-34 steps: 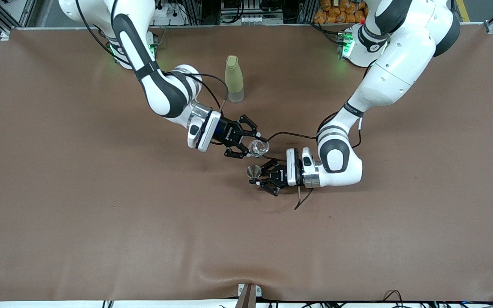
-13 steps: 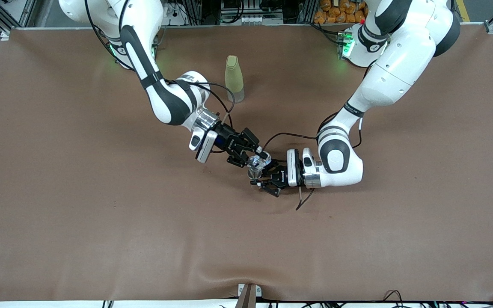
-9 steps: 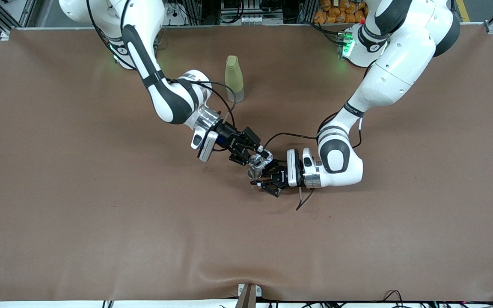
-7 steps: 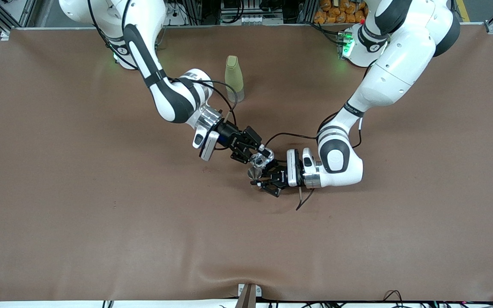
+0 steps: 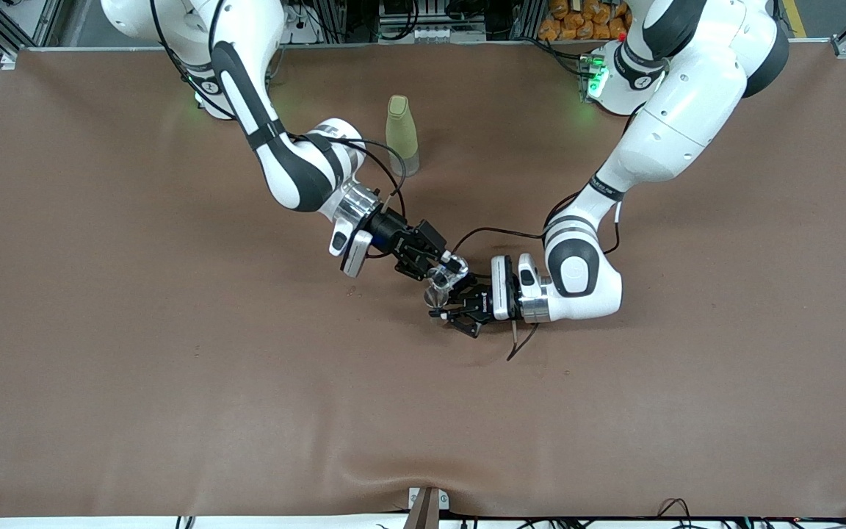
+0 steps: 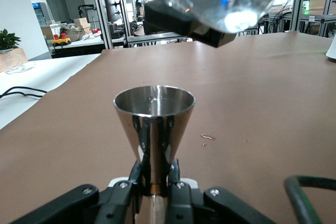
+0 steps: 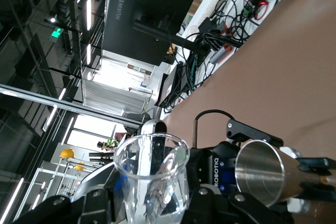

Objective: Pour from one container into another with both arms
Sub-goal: 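Tilt the beaker with the right gripper over the jigger, then pour liquid from the beaker into the jigger held by the left gripper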

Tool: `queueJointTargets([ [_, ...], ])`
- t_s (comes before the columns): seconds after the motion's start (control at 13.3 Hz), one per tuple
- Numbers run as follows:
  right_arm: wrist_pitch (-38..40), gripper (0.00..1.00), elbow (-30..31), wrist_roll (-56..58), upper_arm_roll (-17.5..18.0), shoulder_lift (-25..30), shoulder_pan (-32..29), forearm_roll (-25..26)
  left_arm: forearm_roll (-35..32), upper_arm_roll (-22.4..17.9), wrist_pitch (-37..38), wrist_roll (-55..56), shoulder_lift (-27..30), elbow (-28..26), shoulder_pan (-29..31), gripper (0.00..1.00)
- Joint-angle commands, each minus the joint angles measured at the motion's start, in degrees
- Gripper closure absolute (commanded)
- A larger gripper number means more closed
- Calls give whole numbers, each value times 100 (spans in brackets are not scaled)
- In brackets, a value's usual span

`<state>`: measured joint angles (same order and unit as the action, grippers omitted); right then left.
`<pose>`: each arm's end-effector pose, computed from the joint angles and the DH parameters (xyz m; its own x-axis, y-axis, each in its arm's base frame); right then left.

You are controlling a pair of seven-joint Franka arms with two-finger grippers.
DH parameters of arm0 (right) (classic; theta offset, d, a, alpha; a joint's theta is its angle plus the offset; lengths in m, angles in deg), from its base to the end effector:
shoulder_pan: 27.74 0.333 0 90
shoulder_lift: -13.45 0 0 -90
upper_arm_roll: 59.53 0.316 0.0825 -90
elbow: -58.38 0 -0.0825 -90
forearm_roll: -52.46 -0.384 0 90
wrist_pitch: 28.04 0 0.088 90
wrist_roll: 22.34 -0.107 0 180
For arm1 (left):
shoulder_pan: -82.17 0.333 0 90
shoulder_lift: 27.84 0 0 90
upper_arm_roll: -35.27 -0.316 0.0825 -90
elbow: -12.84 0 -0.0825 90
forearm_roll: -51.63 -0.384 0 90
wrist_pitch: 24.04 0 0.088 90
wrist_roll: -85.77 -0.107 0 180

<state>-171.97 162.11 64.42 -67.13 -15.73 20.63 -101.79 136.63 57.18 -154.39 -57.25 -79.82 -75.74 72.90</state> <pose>0.4977 0.4337 0.2710 0.8160 -0.4783 0.3247 0.1820 -0.3206 -0.9296 0.6116 -0.3500 0.1532 -0.1082 -0.2807 0.9537 -0.9941 0.0285 -0.1044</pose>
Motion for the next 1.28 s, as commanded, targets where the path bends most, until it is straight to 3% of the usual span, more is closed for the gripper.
queueJointTargets([
  [0.0, -126, 93, -108, 351, -39, -43, 94, -1388, 192, -38, -60, -174, 4, 7, -58, 100],
  [1.2, -284, 94, -125, -536, -39, -52, 147, -1379, 201, -38, -174, -183, -5, 25, -154, 100],
])
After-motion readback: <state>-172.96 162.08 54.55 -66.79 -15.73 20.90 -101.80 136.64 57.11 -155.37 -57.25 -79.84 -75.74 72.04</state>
